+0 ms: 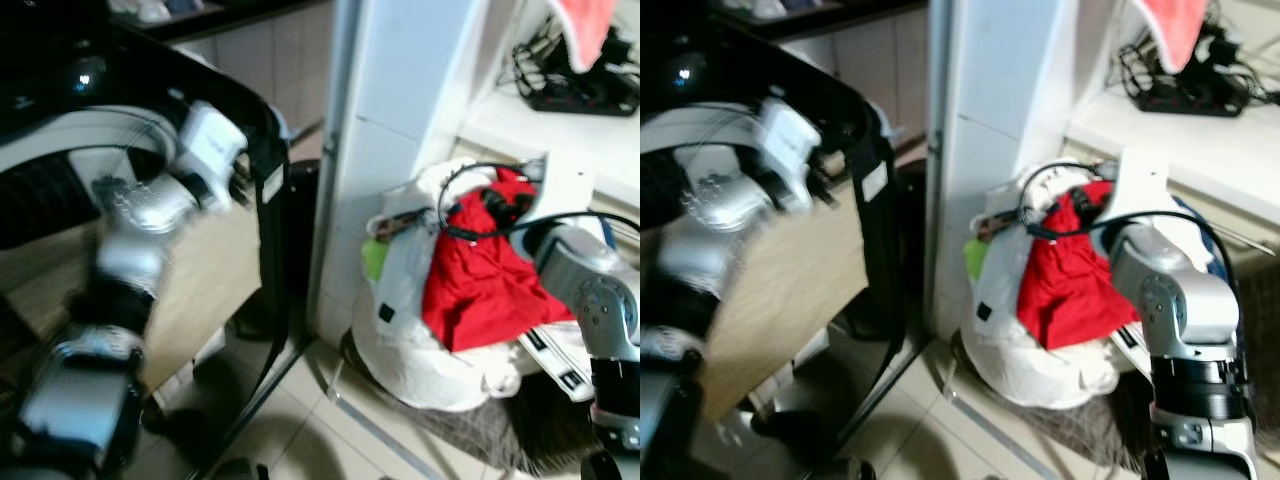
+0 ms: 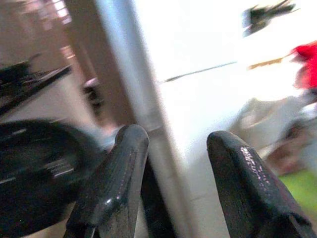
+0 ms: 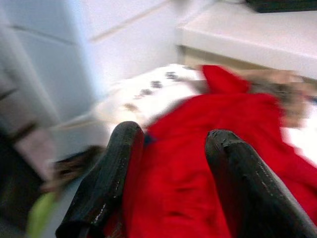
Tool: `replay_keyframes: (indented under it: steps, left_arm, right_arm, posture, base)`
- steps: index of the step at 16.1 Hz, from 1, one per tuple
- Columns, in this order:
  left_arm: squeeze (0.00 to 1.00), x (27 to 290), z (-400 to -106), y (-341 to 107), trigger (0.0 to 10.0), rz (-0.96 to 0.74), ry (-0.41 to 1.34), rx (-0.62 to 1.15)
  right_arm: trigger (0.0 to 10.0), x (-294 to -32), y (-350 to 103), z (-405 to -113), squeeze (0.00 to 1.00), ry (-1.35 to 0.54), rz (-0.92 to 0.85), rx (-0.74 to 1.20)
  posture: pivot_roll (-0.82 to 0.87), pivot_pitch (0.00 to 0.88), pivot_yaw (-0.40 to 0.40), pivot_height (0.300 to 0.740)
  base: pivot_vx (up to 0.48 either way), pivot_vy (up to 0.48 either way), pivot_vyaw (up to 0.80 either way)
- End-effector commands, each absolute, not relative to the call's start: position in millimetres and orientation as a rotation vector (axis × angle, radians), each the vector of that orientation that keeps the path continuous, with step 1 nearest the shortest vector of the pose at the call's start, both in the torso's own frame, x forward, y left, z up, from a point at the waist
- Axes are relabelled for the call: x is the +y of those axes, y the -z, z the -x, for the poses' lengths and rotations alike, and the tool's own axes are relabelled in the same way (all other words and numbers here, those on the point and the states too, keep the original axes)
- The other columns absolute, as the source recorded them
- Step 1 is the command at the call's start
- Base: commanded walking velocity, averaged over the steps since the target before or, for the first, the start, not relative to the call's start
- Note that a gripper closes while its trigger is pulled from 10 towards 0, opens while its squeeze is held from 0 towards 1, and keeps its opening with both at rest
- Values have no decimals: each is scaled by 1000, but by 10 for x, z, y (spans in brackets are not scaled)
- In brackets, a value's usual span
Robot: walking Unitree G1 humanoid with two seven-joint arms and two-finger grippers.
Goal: Clothes washing
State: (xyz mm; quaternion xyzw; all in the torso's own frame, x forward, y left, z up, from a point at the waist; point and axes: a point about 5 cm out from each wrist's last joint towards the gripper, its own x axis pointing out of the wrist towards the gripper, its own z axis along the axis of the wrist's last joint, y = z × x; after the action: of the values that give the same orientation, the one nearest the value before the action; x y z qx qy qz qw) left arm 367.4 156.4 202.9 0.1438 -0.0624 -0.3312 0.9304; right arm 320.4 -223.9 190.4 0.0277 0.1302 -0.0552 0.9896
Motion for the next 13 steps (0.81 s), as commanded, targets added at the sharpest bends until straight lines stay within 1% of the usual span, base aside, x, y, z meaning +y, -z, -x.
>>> replay_keyframes:
  steps: [1,2,4,6,7,10,11,13]
  left_arm:
    - [0,1337,-3571,-2136,10000,-246,756,-223]
    - [0,1158,-3462,-2064,10000,-199,822,-233]
    - [0,979,-3300,-1967,10000,-144,892,-206]
    - [0,857,-3112,-1938,10000,-69,966,-190]
    - [0,836,-3071,-1936,10000,-58,984,-186]
    - [0,749,-2867,-1882,10000,-29,1096,-133]
    - [0,735,-2844,-1875,10000,-25,1099,-124]
    - [0,710,-2795,-1868,10000,-23,1127,-92]
  right_arm:
    - [10000,-2397,-1861,-3221,1000,212,-45,256]
    - [10000,-2468,-1783,-3250,1000,262,-36,271]
    - [10000,-2515,-1661,-3309,1000,275,-47,298]
    - [10000,-2506,-1517,-3371,1000,217,-85,322]
    - [10000,-2502,-1491,-3383,1000,204,-97,321]
    - [10000,-2535,-1263,-3412,1000,209,-57,395]
    - [10000,-2538,-1174,-3410,0,206,-59,432]
    - [10000,-2502,-1007,-3400,0,165,-104,506]
  posture:
    - [-104,0,-15,740]
    - [-107,0,-11,740]
    - [-108,0,-10,740]
    - [-108,0,-10,740]
    - [-108,0,-10,740]
    - [-96,0,-18,740]
    - [-96,0,-18,740]
    - [-92,0,-21,740]
  base:
    - [0,0,0]
    - [0,0,0]
    - [0,0,0]
    - [0,0,0]
    - [0,0,0]
    - [0,0,0]
    - [0,0,0]
    - [0,0,0]
